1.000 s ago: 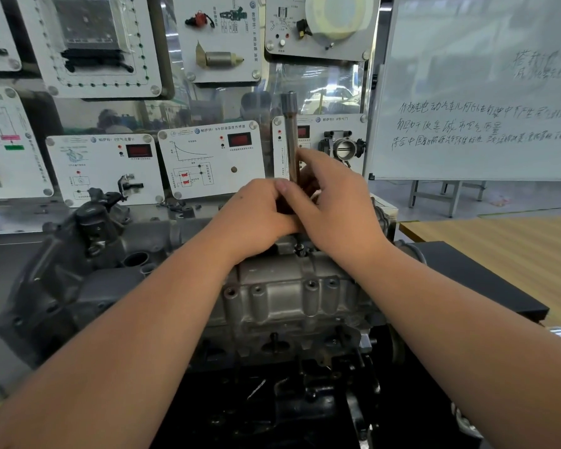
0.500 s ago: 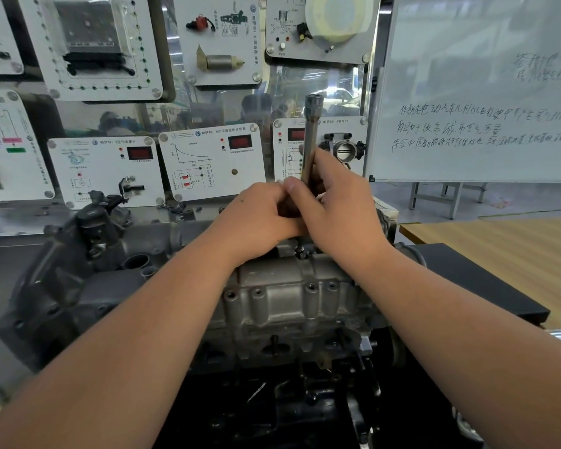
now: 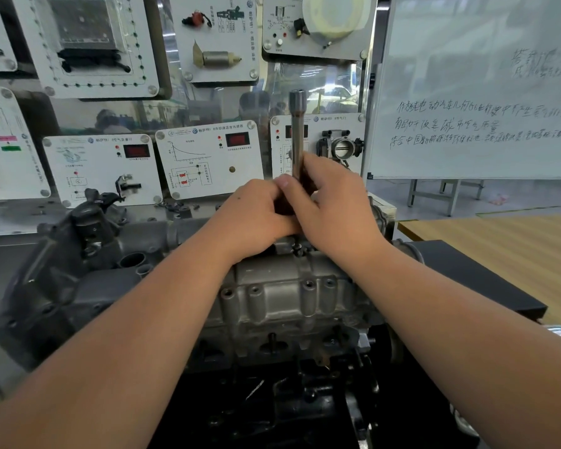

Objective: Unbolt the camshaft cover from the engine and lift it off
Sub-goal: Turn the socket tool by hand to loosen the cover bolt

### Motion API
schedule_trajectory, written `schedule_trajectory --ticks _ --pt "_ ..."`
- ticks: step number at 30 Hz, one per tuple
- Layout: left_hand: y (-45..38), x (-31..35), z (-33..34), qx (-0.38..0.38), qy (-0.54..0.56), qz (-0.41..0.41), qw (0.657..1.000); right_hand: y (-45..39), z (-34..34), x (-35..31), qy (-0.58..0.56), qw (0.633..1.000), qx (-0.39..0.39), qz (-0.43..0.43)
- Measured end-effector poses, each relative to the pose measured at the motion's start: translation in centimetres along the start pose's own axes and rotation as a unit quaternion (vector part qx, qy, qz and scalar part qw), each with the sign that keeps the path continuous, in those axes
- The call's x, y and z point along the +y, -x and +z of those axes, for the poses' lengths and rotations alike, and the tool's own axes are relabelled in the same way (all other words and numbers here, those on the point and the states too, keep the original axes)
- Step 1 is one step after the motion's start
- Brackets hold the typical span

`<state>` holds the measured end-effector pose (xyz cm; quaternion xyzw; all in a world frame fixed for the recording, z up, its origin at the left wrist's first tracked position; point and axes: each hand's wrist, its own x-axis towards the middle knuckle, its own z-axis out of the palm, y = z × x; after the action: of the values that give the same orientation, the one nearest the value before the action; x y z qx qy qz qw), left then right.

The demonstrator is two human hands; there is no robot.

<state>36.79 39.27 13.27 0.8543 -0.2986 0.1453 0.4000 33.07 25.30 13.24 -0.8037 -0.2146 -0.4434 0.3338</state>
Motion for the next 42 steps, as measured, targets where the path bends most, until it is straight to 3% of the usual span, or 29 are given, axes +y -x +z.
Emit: schedule_trajectory --ticks 6,12,17,21,28,33,42 --pt "0.4 0.5 0.0 -0.016 0.029 0.002 0.999 -0.3 0.1 0.4 -0.009 0.999 -0.022 0.048" --pt "0.3 0.5 -0.1 -0.006 0.011 0.012 1.000 0.0 -0.1 0.2 -0.019 0.999 0.012 0.023" --pt "0.2 0.5 0.0 -0.006 0.014 -0.013 1.000 -0.2 0.2 0.2 -0.021 0.999 -0.022 0.035" --pt "0.6 0.8 -0.3 -0.023 0.031 0.015 0.999 -0.3 0.2 0.3 -0.030 0.998 -0.051 0.037" --pt "0.5 1.0 -0.1 -0.013 0.014 -0.003 1.000 0.0 0.1 0.2 0.001 1.000 0.010 0.001" --pt "0.3 0.7 0.0 -0.017 0.022 -0.013 1.000 -0.2 0.5 0.5 0.040 0.998 -0.024 0.035" --pt "0.2 0.6 -0.2 0.003 0.007 0.000 1.000 0.0 0.2 0.4 0.025 0.999 -0.024 0.006"
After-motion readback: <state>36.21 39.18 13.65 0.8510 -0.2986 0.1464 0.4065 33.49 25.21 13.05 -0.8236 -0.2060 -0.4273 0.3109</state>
